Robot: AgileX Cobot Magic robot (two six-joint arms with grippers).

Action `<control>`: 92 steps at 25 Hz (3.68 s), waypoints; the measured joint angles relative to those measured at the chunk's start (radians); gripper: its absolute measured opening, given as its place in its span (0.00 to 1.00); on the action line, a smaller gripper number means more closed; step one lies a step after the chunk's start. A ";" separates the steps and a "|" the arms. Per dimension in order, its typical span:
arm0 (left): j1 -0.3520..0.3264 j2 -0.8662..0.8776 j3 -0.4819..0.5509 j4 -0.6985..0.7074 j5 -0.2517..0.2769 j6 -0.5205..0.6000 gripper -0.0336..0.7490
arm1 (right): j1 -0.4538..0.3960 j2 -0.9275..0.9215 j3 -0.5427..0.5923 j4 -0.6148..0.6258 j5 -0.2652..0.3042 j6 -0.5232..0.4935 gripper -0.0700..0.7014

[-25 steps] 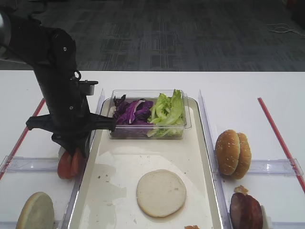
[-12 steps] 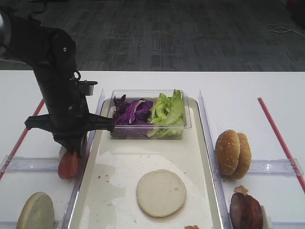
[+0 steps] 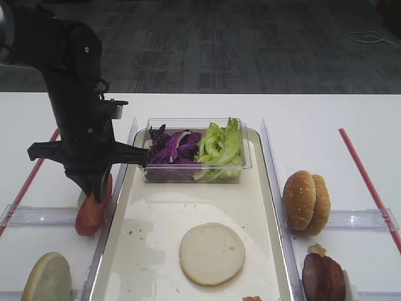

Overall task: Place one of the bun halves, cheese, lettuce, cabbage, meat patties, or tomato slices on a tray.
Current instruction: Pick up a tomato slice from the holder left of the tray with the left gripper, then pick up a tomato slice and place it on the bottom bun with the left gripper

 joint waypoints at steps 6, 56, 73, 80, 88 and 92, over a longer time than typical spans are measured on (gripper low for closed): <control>0.000 0.000 -0.039 0.001 0.037 0.000 0.06 | 0.000 0.000 0.000 0.000 0.000 0.000 0.67; -0.082 -0.378 0.179 -0.232 0.058 0.068 0.05 | 0.000 0.000 0.000 0.000 -0.002 0.002 0.67; -0.089 -0.313 0.299 -0.738 -0.088 0.458 0.05 | 0.000 0.000 0.000 0.000 -0.002 0.002 0.67; -0.090 -0.225 0.299 -0.906 -0.097 0.635 0.05 | 0.000 0.000 0.000 0.000 -0.002 0.002 0.67; -0.090 -0.105 0.299 -1.027 -0.108 0.779 0.05 | 0.000 0.000 0.000 0.000 -0.002 0.002 0.67; -0.090 -0.044 0.299 -1.092 -0.112 0.834 0.05 | 0.000 0.000 0.000 0.000 -0.002 0.002 0.67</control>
